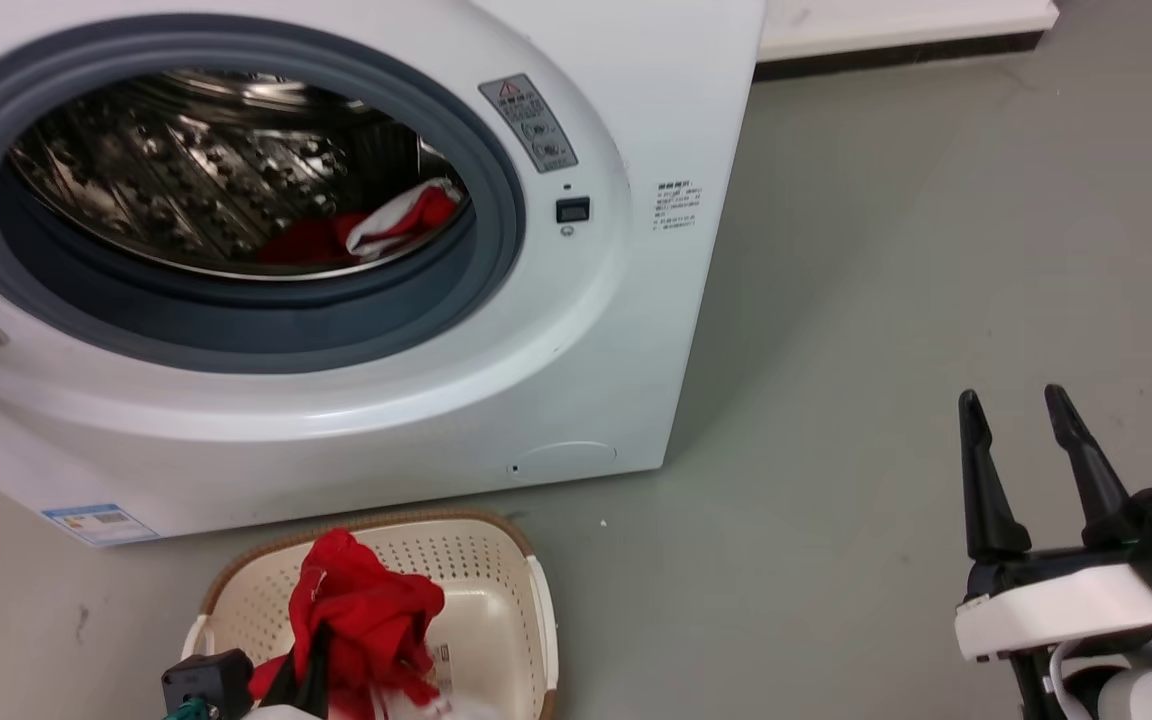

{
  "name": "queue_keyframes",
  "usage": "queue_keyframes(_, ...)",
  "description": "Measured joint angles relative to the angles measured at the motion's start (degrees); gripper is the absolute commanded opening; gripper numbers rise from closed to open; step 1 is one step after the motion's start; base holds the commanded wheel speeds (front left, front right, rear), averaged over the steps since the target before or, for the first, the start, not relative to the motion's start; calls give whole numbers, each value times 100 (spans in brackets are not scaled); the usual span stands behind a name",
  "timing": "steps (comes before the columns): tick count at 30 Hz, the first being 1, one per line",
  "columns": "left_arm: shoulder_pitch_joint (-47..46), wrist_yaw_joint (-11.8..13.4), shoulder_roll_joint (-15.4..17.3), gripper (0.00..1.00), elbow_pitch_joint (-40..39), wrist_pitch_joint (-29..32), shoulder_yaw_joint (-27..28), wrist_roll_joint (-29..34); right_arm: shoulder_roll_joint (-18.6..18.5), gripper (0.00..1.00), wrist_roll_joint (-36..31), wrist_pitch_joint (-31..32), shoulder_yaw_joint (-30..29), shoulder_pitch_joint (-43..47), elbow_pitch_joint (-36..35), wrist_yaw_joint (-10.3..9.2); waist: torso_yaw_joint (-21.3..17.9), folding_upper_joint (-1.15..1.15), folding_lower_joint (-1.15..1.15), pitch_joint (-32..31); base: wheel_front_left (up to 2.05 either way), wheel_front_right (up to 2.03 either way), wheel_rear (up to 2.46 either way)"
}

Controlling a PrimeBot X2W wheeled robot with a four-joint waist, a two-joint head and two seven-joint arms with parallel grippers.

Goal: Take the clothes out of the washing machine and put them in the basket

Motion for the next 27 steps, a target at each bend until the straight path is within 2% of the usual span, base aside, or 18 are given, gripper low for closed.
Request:
queue_keyframes(5, -367, -133, -77, 0, 695, -100, 37, -76, -1, 100, 40, -29, 18, -203, -132, 0, -43, 0, 0, 421, 0, 0, 0)
queue_keyframes(17, -2218, -588, -35, 0, 2994, -303, 123, -58, -3, 100, 172, -296, 143, -813, -294, 0, -285, 0, 1, 1863, 0, 0, 0)
queue_keyframes(22, -2608, -814, -68, 0, 3996, -301, 63, -76, -2, 100, 305, -445, 194, -950, -240, 0, -492, 0, 1, 2332, 0, 0, 0)
queue_keyframes(27, -2793, -915, -242, 0, 4832, -109, 65, -215, -2, 100, 393, -542, 216, -1024, -142, 0, -697, 0, 1, 2574, 0, 0, 0)
